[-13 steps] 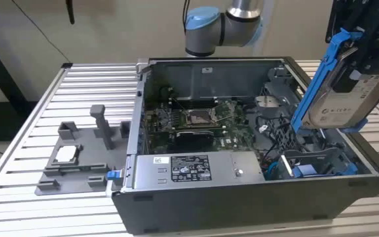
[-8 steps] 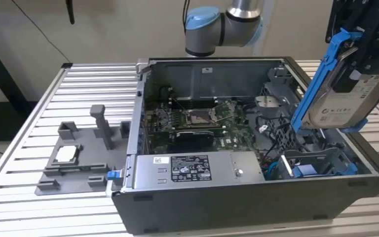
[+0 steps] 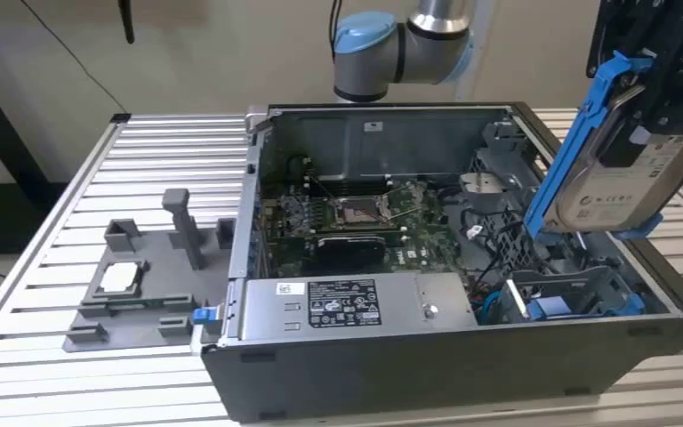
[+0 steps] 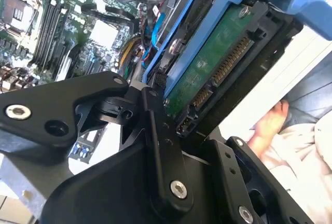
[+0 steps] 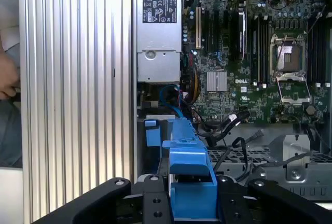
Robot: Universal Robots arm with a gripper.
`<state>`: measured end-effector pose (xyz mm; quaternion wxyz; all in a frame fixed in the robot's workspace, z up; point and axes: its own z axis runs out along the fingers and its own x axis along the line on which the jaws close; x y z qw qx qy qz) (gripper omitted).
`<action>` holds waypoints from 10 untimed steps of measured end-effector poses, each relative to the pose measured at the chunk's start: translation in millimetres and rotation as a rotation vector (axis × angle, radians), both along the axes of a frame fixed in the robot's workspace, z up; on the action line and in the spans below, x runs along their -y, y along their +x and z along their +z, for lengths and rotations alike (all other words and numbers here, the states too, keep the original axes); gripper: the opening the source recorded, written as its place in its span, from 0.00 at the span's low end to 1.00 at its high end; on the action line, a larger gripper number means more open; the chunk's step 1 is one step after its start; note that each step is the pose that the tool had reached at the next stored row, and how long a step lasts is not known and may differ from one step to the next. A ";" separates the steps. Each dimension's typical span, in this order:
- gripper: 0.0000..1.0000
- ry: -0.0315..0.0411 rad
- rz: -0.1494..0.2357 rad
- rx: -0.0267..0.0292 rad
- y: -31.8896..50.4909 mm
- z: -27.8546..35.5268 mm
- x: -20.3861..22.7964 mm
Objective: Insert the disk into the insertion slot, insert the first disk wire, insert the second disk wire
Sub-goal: 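Insert the disk into the insertion slot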
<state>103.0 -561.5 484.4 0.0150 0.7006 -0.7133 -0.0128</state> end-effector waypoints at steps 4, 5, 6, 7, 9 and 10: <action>0.33 -0.0001 0.002 0.0000 0.0 -4.5 0.0; 0.33 -0.0001 0.002 0.0000 0.0 -6.1 0.1; 0.33 -0.0001 0.003 0.0000 0.1 -7.7 0.2; 0.33 -0.0001 0.005 0.0000 0.3 -9.5 0.2; 0.33 -0.0001 0.007 0.0000 0.9 -13.0 0.4; 0.33 0.0000 0.009 0.0000 1.3 -14.7 0.4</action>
